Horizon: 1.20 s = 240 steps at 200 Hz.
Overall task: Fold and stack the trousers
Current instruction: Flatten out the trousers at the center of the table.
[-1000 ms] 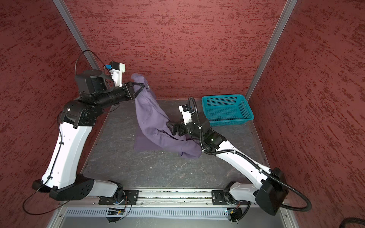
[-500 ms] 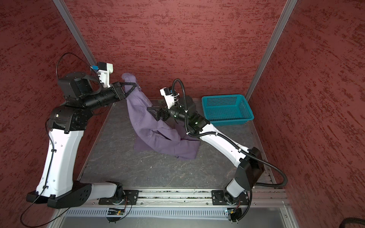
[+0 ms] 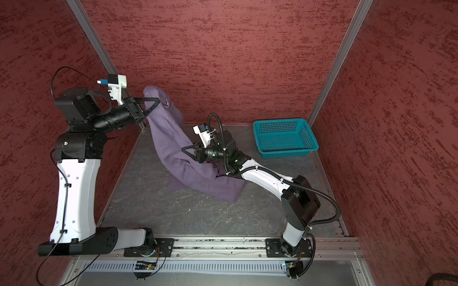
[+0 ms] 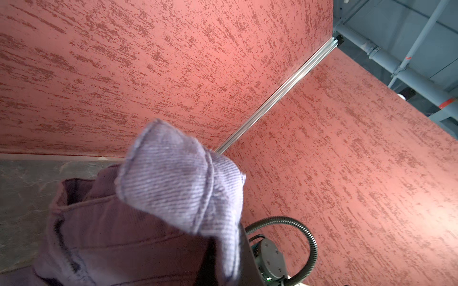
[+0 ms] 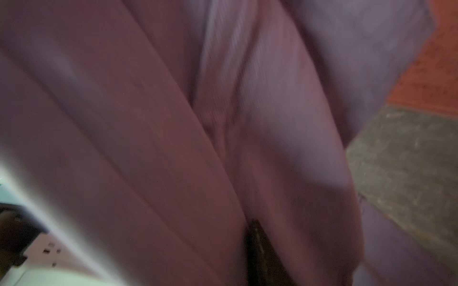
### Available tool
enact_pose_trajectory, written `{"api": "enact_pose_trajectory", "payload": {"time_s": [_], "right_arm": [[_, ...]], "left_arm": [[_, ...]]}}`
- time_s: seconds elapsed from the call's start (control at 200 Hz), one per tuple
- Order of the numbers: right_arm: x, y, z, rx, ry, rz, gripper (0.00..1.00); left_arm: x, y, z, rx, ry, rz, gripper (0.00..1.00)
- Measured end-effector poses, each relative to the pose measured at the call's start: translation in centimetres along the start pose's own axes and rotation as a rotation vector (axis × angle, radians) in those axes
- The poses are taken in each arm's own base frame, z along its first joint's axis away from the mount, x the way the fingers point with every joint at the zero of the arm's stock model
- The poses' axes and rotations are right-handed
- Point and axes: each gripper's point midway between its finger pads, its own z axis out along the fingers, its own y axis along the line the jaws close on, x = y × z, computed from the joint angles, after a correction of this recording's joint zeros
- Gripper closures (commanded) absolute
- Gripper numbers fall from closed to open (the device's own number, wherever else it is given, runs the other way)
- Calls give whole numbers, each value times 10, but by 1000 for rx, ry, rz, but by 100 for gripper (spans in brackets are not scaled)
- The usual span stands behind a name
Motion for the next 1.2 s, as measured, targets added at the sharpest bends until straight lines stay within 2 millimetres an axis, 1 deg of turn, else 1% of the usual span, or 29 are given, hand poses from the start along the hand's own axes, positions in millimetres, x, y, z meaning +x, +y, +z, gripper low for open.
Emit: {"api": "enact_pose_trajectory", "payload": {"time_s": [0.2,0.235,0.276,0.371,0.506,0.586,0.641,0.666,0.681,0.686,0.711,0.746,0.756,0.761,0.786,0.822,0.842,0.862,0.872,0.902,0.917,0.922,0.932,0.952,1.017,1.067,1.102,1.142,1.202], "right_arm": [[36,7,-9,-28,38,60,72],[42,8,-9,-31,45,68,76],[49,9,-8,-33,57,80,84],[63,10,-5,-38,76,112,100],[61,0,-6,24,69,105,100],[46,-17,-16,150,65,69,100],[24,-34,-35,279,43,37,100],[7,-43,-49,356,18,14,100],[1,-47,-55,389,10,6,100],[-7,-50,-61,415,-3,-4,100],[-25,-56,-77,481,-33,-22,100],[-59,-58,-103,580,-94,-70,100],[-62,-59,-107,601,-97,-79,100],[-72,-57,-112,618,-117,-92,100],[-99,-52,-130,670,-172,-131,100],[-130,-40,-151,724,-243,-186,100],[-151,-26,-164,746,-294,-221,100],[-165,-13,-171,755,-328,-251,100],[-176,-2,-177,757,-358,-272,100],[-195,26,-185,744,-415,-319,100],[-202,39,-188,734,-437,-340,100],[-202,39,-188,734,-437,-340,100],[-208,52,-190,720,-458,-356,100],[-214,67,-192,704,-480,-375,100],[-218,102,-186,636,-502,-415,100],[-213,113,-176,597,-490,-424,98],[-205,109,-166,586,-467,-424,94],[-188,97,-147,577,-415,-416,89],[-151,69,-111,571,-311,-396,81]], "left_arm": [[-23,20,-9,21,-24,-73,100],[-27,23,-10,27,-27,-84,100],[-30,24,-11,32,-29,-94,100],[-31,22,-12,55,-19,-103,100],[-27,18,-11,78,4,-116,100],[-24,17,-8,88,15,-119,100],[-21,14,-4,96,24,-117,100],[-19,12,-2,100,27,-111,100],[-18,11,-1,104,31,-107,100],[-18,10,-1,105,33,-106,100],[-16,8,1,111,38,-100,100],[-13,5,3,117,44,-93,100],[-13,4,4,119,46,-91,100],[-12,4,4,120,47,-91,100],[-11,2,6,124,50,-88,100],[-10,1,7,128,51,-83,100],[-11,0,7,128,49,-81,100],[-11,1,7,128,46,-79,100],[-11,0,7,129,45,-78,100],[-13,1,7,128,38,-73,100],[-14,1,6,128,34,-72,100],[-14,1,6,128,33,-71,100],[-15,1,6,128,31,-70,100],[-16,2,6,128,27,-68,100],[-17,4,5,126,21,-68,100],[-18,8,4,119,14,-70,100],[-19,13,2,109,8,-75,100],[-21,22,0,90,-3,-85,100],[-24,39,-3,55,-22,-105,100]]}}
